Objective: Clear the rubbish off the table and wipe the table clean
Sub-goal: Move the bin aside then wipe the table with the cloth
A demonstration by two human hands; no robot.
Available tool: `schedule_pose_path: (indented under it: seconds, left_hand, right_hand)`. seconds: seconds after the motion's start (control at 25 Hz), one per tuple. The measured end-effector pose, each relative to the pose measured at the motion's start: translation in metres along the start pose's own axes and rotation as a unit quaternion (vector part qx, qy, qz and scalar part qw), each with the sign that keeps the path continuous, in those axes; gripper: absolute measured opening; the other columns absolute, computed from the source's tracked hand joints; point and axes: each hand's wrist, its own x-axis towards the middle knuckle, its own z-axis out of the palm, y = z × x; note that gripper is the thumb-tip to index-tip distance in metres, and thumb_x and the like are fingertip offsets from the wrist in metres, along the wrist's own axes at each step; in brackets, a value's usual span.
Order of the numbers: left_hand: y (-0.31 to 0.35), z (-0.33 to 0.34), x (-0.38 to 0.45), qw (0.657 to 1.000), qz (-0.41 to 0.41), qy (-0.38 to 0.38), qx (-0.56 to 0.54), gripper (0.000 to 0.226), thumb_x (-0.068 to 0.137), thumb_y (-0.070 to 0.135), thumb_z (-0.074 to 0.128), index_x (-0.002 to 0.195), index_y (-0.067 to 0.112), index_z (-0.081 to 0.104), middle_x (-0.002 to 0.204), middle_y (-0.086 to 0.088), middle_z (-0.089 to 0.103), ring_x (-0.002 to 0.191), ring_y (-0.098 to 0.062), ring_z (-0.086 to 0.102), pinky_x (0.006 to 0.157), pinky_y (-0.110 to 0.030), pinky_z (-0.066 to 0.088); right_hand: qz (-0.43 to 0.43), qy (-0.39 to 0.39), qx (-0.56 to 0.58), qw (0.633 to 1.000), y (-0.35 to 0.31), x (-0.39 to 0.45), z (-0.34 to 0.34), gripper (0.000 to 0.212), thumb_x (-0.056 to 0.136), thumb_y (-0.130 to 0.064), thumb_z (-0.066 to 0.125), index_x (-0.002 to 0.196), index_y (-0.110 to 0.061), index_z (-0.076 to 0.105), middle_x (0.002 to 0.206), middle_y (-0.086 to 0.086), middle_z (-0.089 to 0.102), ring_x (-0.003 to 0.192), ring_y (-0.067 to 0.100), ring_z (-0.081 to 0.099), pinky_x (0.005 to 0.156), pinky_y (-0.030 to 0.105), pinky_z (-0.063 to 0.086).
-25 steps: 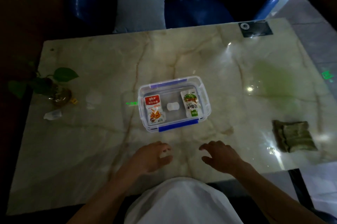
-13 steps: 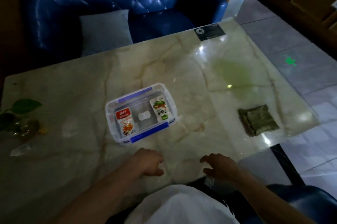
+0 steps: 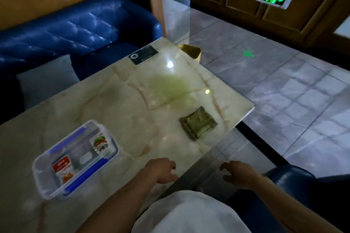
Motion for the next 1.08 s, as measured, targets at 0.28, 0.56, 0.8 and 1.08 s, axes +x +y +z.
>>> schedule_pose_path:
  seconds: [0.28,0.56,0.8,1.08]
  left_hand:
    - [0.101,-0.044,0.055,0.992,0.109,0.020,0.062,0.042,0.085,0.055,0.049,0.115,0.027,0.059,0.127,-0.004,0.058,0.113,-0.026,0.058,0.088,-0.036,0.046]
    - [0.192,-0.082,0.122,0.966,0.206,0.019,0.156,0.054,0.084,0.059,0.045,0.128,0.026,0.050,0.127,-0.006,0.055,0.114,-0.029,0.056,0.089,-0.039,0.045]
    - [0.249,-0.128,0.190,0.948,0.246,-0.025,0.199,0.060,0.080,0.061,0.043,0.129,0.028,0.051,0.132,-0.004,0.055,0.117,-0.028,0.056,0.095,-0.042,0.048]
    - [0.310,-0.193,0.263,0.947,0.275,-0.029,0.162,0.053,0.081,0.059,0.043,0.126,0.032,0.052,0.133,0.001,0.054,0.116,-0.025,0.057,0.091,-0.038,0.045]
  right_hand:
    - [0.080,0.027,0.117,0.990,0.075,-0.048,0.018,0.044,0.093,-0.043,0.048,0.136,-0.034,0.044,0.139,0.000,0.053,0.124,0.023,0.054,0.101,0.038,0.047]
    - [0.159,0.048,0.179,0.970,0.138,-0.066,0.026,0.040,0.093,-0.035,0.047,0.133,-0.033,0.047,0.137,0.001,0.055,0.123,0.023,0.054,0.097,0.038,0.047]
    - [0.217,0.056,0.234,0.946,0.197,-0.053,0.000,0.040,0.091,-0.036,0.048,0.131,-0.033,0.050,0.132,0.001,0.058,0.120,0.023,0.056,0.092,0.038,0.048]
    - [0.259,0.057,0.258,0.929,0.270,-0.030,-0.057,0.039,0.090,-0.040,0.047,0.128,-0.032,0.051,0.128,0.004,0.060,0.115,0.025,0.059,0.091,0.039,0.050]
